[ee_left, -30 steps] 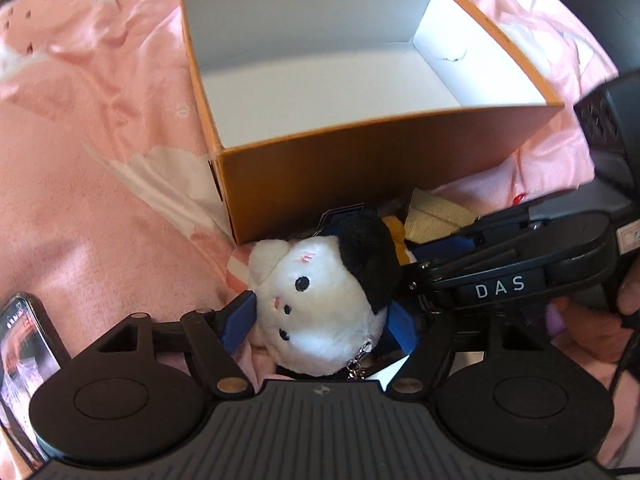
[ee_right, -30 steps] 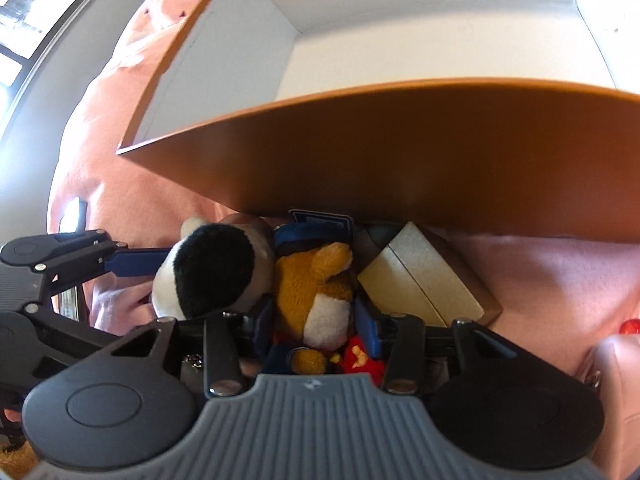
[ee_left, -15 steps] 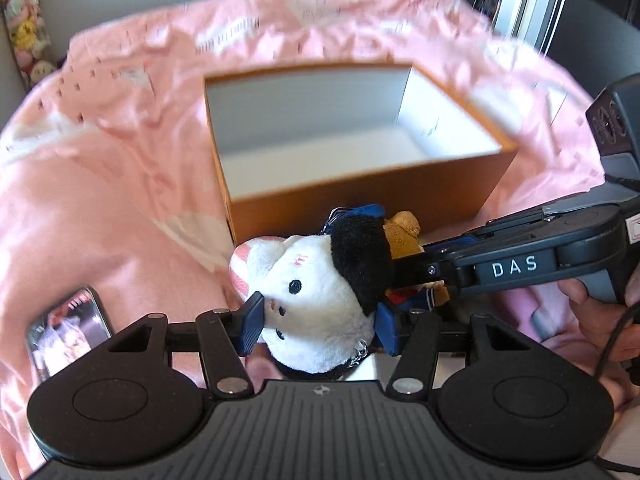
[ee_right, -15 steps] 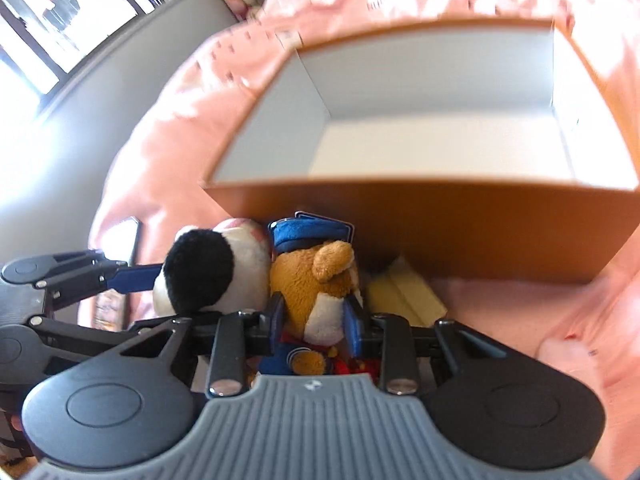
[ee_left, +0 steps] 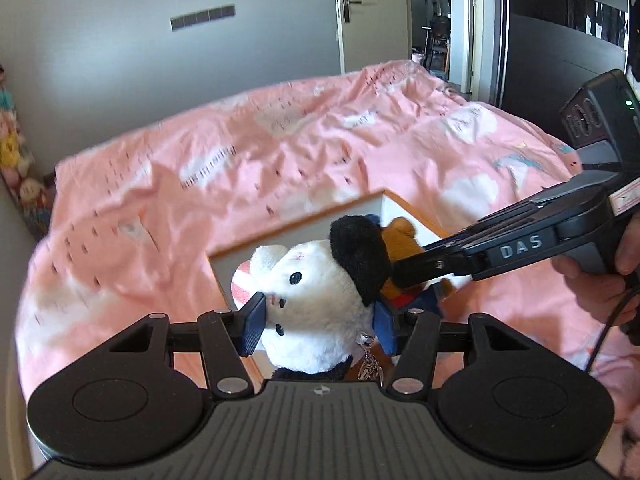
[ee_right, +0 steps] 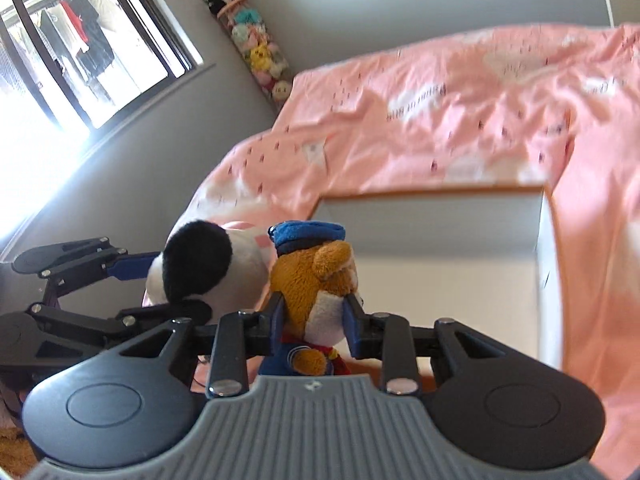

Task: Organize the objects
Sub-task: 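Lift both plushes over the box rim and lower them inside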

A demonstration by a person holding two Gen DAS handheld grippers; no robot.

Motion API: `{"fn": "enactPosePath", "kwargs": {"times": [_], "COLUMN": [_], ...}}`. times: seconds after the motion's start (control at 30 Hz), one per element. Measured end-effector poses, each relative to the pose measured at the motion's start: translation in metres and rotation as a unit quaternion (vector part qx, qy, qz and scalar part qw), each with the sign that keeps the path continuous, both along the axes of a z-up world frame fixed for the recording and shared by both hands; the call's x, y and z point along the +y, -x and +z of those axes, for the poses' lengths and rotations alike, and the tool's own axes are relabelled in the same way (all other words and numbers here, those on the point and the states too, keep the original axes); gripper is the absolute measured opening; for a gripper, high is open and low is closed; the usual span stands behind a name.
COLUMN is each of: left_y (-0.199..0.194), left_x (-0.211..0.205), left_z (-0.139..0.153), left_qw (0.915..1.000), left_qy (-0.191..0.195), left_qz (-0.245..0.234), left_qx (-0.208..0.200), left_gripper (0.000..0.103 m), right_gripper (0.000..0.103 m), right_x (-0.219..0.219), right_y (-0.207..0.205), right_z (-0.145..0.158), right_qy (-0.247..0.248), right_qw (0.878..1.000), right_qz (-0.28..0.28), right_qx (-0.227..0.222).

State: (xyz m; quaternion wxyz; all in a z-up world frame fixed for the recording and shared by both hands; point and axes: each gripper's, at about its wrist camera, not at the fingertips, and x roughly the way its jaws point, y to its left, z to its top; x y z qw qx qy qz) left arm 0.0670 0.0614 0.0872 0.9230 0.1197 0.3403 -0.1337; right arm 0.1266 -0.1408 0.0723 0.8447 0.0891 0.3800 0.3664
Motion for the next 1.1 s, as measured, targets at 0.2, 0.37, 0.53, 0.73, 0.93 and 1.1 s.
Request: {"fn": "enactPosePath", "kwargs": {"times": [0.2, 0.37, 0.53, 0.73, 0.93, 1.1], "left_y": [-0.049, -0.085, -0.099, -0.102, -0.112, -0.115], "left_x": [-0.006, -0.024, -0.037, -0.036, -0.034, -0.027], "left_z": [0.007, -0.03, -0.078, -0.114, -0.138, -0.153], "left_qw": [0.9985, 0.994, 0.9833, 0.9646, 0.9542, 0.9486], "left_qy": [-0.037, -0.084, -0.136, -0.192, -0.208, -0.205], "left_qz": [-0.033, -0.069, -0.111, -0.163, -0.177, -0.178], "left_qx": [-0.022, 0.012, 0.05, 0.079, 0.123, 0.164], "left_gripper": [0.063, 0.063, 0.063, 0.064, 0.064, 0.066], "right_gripper": [0.033, 0.033, 0.033, 0.033, 0.033, 0.034], "right_x": [0.002, 0.013, 0.02, 0.029, 0.04, 0.045], "right_y": [-0.05, -0.085, -0.106, -0.118, -0.117, -0.116], "right_z": [0.014, -0.018, -0.061, -0.102, -0.121, -0.127], "right_qy": [-0.007, 0.004, 0.025, 0.053, 0.06, 0.071], "right_qw": [0.999, 0.998, 0.993, 0.986, 0.982, 0.981], "right_qz": [-0.043, -0.062, -0.067, -0.066, -0.055, -0.05], "right_qx": [-0.014, 0.028, 0.091, 0.142, 0.169, 0.172]}}
